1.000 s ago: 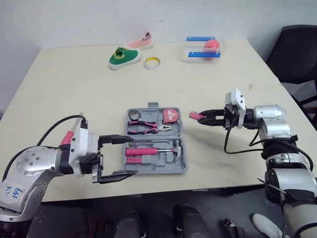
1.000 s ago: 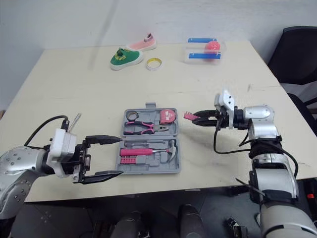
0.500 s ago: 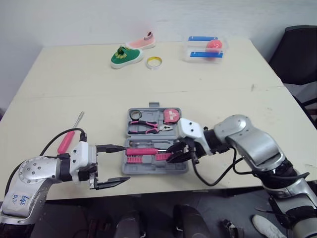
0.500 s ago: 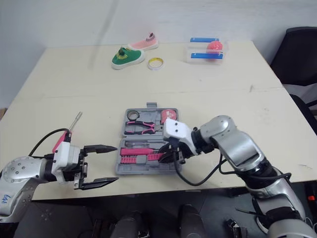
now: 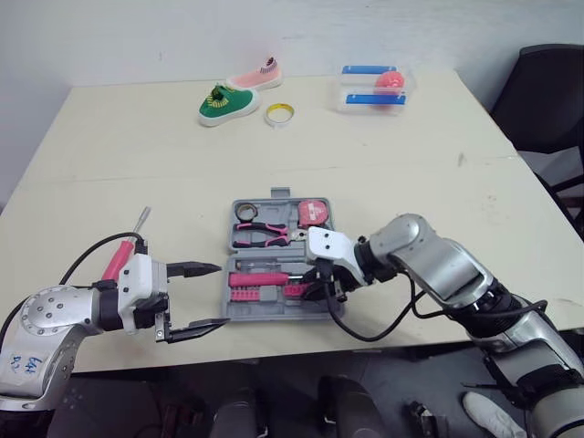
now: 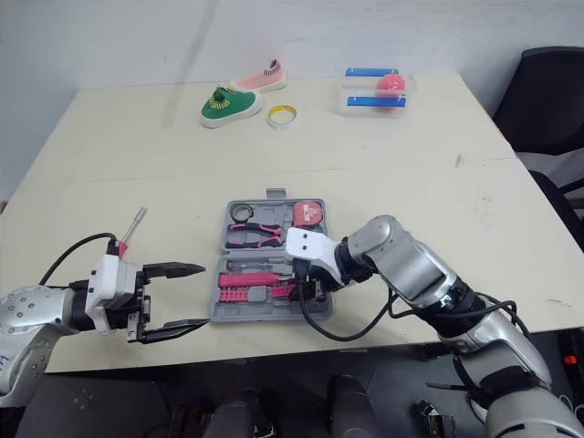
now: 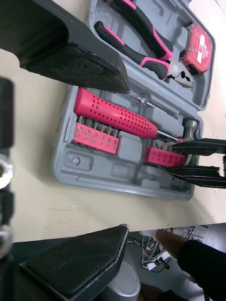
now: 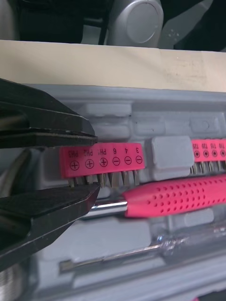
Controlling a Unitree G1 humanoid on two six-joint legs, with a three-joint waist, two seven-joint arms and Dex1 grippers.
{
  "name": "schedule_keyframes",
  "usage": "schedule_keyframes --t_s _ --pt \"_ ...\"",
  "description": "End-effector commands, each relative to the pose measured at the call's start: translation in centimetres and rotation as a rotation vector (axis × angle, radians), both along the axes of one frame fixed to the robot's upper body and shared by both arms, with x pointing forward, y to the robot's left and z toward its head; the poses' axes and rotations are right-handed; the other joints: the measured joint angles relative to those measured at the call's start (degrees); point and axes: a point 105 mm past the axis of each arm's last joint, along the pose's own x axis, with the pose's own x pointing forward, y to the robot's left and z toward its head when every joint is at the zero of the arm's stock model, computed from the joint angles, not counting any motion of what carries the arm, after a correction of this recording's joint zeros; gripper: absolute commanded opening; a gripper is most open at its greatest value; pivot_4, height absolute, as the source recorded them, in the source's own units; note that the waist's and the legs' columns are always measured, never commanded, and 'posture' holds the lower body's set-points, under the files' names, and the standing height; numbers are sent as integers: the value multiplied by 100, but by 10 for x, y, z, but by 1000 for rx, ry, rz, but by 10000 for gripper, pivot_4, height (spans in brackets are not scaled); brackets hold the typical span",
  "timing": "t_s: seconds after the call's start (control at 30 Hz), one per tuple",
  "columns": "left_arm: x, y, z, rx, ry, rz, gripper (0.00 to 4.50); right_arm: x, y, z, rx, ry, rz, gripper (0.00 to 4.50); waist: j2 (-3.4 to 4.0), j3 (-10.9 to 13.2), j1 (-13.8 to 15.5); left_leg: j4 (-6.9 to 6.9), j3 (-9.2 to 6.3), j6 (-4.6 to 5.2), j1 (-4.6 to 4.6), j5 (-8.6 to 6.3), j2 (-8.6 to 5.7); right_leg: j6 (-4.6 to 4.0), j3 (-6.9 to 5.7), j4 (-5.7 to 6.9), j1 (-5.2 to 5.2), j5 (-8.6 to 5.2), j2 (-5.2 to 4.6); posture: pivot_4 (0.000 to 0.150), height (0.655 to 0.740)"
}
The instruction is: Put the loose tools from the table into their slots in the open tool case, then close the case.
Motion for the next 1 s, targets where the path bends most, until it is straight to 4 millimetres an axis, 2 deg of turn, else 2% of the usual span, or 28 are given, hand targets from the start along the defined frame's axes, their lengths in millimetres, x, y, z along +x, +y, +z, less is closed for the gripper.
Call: schedule_keyframes --t_s 0.03,0.17,0.23,0.37,0.5,0.73,0.8,0.83,0.97,1.0 --pt "0 4 8 7 -43 19 45000 1 7 8 3 -26 46 7640 0 0 4 0 0 0 -1 0 1 0 -2 1 -1 0 1 1500 7400" --pt "-1 4 10 1 -38 32 45000 -3 10 2 -12 -11 74 7640 -2 -1 2 1 2 0 -26 1 -1 0 -11 4 -28 0 0 1500 7400" --pt "-5 3 8 2 -17 34 45000 1 9 -1 -49 -62 82 7640 -3 -2 -11 2 5 0 -33 2 -1 1 -15 5 -36 1 2 1500 7400" --pt "-6 -1 8 -2 -15 35 45000 -12 16 1 -9 28 108 7640 -5 -3 3 2 7 -1 -35 2 1 1 -20 5 -39 0 6 1500 7400" --pt "-6 -4 8 -8 -16 27 45000 -10 15 -7 -32 23 90 7640 -5 -3 -4 6 7 -1 -35 3 1 1 -20 10 -39 1 5 1500 7400" --pt "-8 -1 6 -11 -10 37 45000 -6 17 0 18 27 46 7640 -7 -4 -17 6 7 -6 -33 5 7 0 -20 11 -39 0 9 1500 7400" --pt "-8 0 4 -14 -7 41 45000 -3 17 9 56 4 55 18114 -7 -4 -18 6 7 -7 -33 6 8 0 -20 12 -40 0 10 1500 7400" --pt "-9 0 3 -17 -4 44 45000 -4 15 14 65 3 64 20579 -7 -4 -17 6 7 -7 -33 6 8 0 -20 12 -41 0 10 1500 7400" --pt "-12 3 -2 -23 28 48 45000 -21 6 37 124 72 178 39170 -7 -4 9 6 6 -4 -41 5 5 0 -21 10 -45 0 7 1500 7400" --pt "-12 3 -4 -22 29 49 45000 -21 2 43 151 73 197 42156 -7 -4 15 6 6 -1 -42 3 4 1 -21 8 -45 1 7 1500 7400"
